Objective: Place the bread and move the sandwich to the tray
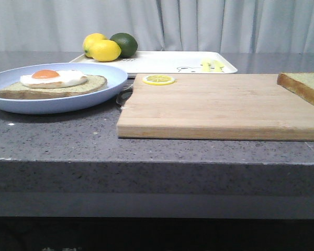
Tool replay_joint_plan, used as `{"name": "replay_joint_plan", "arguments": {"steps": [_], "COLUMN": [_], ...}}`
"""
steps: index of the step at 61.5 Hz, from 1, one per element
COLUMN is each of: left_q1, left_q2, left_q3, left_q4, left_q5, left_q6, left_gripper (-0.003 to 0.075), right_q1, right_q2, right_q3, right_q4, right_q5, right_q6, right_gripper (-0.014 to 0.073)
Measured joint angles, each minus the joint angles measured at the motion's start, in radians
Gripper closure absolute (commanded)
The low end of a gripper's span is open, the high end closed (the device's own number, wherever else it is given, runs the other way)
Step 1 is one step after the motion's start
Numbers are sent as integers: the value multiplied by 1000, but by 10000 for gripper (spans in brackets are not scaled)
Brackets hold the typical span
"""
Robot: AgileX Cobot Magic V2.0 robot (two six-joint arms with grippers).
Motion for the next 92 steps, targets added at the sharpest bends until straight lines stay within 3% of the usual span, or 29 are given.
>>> {"name": "replay_joint_plan", "arguments": {"steps": [65, 82, 92], "left_q1": [0, 0, 0], "left_q2": [0, 0, 0], "left_q3": [0, 0, 0], "left_q4": [24, 29, -47], "left_q5": [-30, -69, -104], "left_q6": [0, 0, 0], "left_gripper": [738, 738, 738], "right_q1": [0, 0, 0], "right_q2": [0, 0, 0], "right_q3": [0, 0, 0], "right_q4": [0, 0, 1], "right_q5": [-2, -84, -111], "right_q6": [0, 0, 0], "right_gripper": [704, 704, 704]}}
